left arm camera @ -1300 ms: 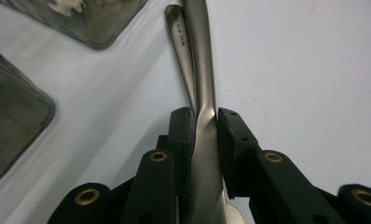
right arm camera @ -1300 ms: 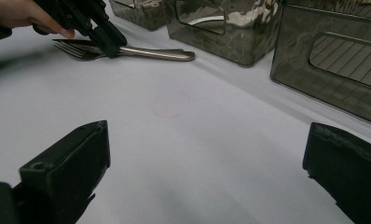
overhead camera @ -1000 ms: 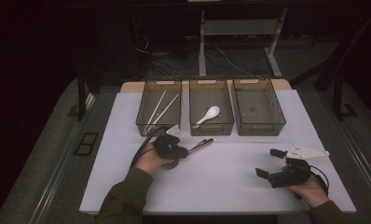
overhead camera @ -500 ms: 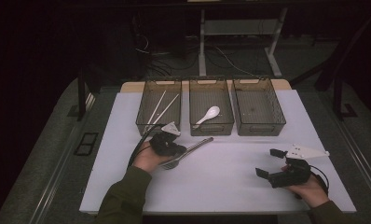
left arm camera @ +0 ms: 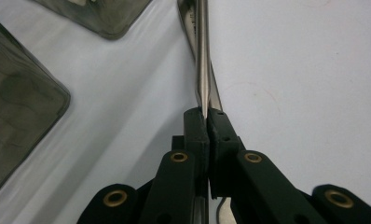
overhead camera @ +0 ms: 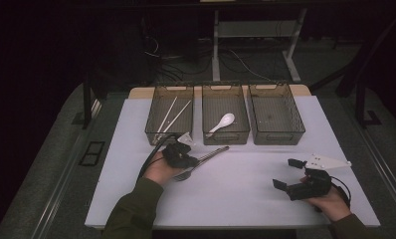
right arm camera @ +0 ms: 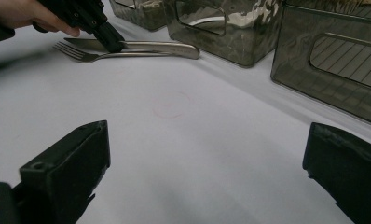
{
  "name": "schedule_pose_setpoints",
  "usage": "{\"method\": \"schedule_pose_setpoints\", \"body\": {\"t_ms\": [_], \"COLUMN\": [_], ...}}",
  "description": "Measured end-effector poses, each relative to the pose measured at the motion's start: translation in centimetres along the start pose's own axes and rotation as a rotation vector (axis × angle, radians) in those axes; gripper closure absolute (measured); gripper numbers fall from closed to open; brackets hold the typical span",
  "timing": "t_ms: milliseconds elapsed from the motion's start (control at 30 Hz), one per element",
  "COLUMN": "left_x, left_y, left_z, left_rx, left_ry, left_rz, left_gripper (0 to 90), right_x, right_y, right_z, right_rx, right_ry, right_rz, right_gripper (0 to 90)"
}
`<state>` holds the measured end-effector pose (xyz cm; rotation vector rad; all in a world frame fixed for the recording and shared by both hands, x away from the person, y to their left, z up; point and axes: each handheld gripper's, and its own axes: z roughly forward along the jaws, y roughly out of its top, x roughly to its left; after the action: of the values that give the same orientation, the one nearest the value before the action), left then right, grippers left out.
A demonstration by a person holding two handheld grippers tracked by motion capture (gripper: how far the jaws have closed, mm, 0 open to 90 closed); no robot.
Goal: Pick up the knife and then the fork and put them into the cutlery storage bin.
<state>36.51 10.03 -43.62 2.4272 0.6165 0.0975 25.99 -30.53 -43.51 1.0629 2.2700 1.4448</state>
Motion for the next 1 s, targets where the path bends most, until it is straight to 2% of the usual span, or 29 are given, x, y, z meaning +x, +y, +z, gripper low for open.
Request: {"method": "schedule_pose_setpoints", "body": {"t_ms": [200,500,533,567,900,1000], "left_x": [-0.2,-0.5,-0.6,-0.5,-1.5,-1.9], "left_y": [0.3,0.6,0.6,0.7,1.5,1.9], "left_z": [-0.3,-1.6,-1.8,-2.0,-3.3,-3.5], "left_rx": [0.007,-0.037,-0.050,-0.048,-0.118,-0.127], "left_ry": [0.024,0.030,0.028,0.025,-0.018,-0.038], "left_rz": [0.013,0.014,0.005,0.024,0.035,0.054], "left_gripper": [87.5,87.6,87.6,87.6,87.6,87.6], "right_x": [0.0,0.0,0.0,0.0,0.0,-0.1], "right_y": [0.0,0.0,0.0,0.0,0.3,0.7], "right_z": [0.0,0.0,0.0,0.0,-0.1,-0.3], "right_rx": [-0.001,-0.003,-0.002,-0.003,0.004,0.015], "right_ry": [0.000,0.001,0.001,0.002,0.007,0.006], "right_rz": [-0.001,0.000,0.000,0.000,0.003,-0.009], "right_gripper": [0.5,0.5,0.5,0.5,0.5,0.5]}}
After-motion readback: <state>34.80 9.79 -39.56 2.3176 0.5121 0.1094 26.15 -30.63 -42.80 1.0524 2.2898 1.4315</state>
